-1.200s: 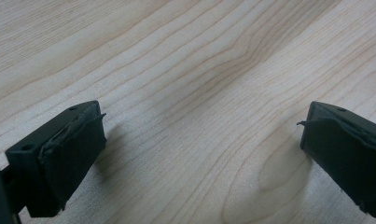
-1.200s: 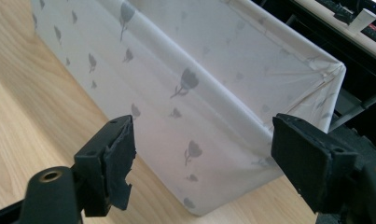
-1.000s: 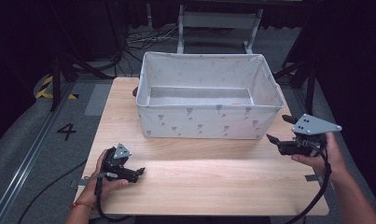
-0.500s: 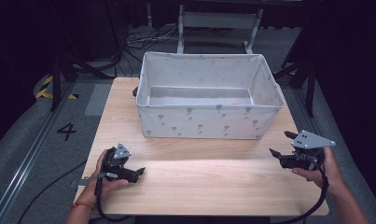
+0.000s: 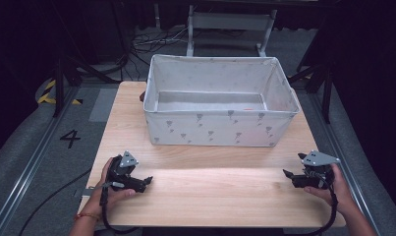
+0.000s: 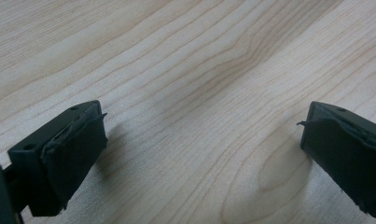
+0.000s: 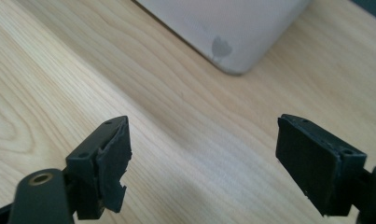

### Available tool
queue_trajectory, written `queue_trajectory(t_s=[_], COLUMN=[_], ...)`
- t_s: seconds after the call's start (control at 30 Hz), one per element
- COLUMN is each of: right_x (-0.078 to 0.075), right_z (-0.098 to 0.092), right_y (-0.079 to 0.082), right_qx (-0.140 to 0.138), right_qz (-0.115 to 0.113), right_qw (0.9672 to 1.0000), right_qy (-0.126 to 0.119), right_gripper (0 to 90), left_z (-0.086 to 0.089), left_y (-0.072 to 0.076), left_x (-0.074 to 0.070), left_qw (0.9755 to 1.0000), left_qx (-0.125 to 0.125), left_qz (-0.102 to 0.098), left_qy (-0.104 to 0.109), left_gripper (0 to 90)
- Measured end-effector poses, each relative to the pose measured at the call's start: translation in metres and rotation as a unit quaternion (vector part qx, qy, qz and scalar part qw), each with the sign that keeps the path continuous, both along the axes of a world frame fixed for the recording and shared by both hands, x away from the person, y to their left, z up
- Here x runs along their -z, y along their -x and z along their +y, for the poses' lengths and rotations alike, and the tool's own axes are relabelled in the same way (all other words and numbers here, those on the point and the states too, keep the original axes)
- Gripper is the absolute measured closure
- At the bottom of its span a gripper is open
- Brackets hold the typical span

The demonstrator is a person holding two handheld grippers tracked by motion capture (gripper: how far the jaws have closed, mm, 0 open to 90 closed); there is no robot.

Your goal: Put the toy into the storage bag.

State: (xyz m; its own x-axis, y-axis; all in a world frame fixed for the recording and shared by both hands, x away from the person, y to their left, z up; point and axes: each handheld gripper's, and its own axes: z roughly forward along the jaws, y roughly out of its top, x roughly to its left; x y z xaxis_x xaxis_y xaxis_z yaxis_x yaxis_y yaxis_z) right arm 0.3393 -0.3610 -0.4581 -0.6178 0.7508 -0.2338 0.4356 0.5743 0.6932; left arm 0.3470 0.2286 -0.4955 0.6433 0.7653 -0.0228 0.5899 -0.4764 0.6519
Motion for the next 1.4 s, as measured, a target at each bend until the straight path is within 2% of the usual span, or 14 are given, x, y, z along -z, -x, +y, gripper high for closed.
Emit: queue_trajectory(t_s=[0.2, 0.23, 0.27, 0.33, 0.4, 0.47, 0.6, 1.4], right_x=[0.017, 0.024, 0.024, 0.031, 0.039, 0.042, 0.042, 0.042], right_z=[-0.009, -0.014, -0.014, -0.016, -0.019, -0.024, -0.028, -0.028], right_y=[0.0, 0.001, 0.001, 0.001, 0.003, 0.004, 0.005, 0.005], right_qx=[0.006, 0.01, 0.01, 0.028, 0.042, 0.048, 0.062, 0.069], right_qz=[0.018, 0.033, 0.033, 0.042, 0.058, 0.061, 0.062, 0.063], right_qw=[0.9996, 0.9981, 0.9981, 0.9967, 0.9939, 0.9913, 0.9904, 0.9899], right_qy=[-0.022, -0.051, -0.051, -0.064, -0.084, -0.106, -0.106, -0.106], right_gripper=[18.9, 18.0, 18.0, 17.3, 16.0, 16.3, 15.5, 14.6], left_z=[0.0, 0.0, 0.0, 0.0, -0.001, -0.001, -0.001, -0.001], left_y=[0.0, 0.0, 0.0, 0.0, 0.0, 0.0, -0.001, 0.0], left_x=[0.0, 0.0, 0.0, 0.0, 0.0, 0.0, 0.0, 0.0], left_qw=[1.0, 1.0, 1.0, 1.0, 1.0, 1.0, 1.0, 1.0], left_qx=[0.001, 0.0, 0.0, -0.003, -0.004, -0.005, -0.005, -0.006], left_qz=[-0.005, -0.004, -0.004, -0.004, -0.005, -0.004, -0.004, -0.004], left_qy=[-0.004, -0.003, -0.003, -0.003, -0.003, -0.003, -0.003, -0.002], left_gripper=[0.5, 0.5, 0.5, 0.5, 0.5, 0.5, 0.5, 0.4])
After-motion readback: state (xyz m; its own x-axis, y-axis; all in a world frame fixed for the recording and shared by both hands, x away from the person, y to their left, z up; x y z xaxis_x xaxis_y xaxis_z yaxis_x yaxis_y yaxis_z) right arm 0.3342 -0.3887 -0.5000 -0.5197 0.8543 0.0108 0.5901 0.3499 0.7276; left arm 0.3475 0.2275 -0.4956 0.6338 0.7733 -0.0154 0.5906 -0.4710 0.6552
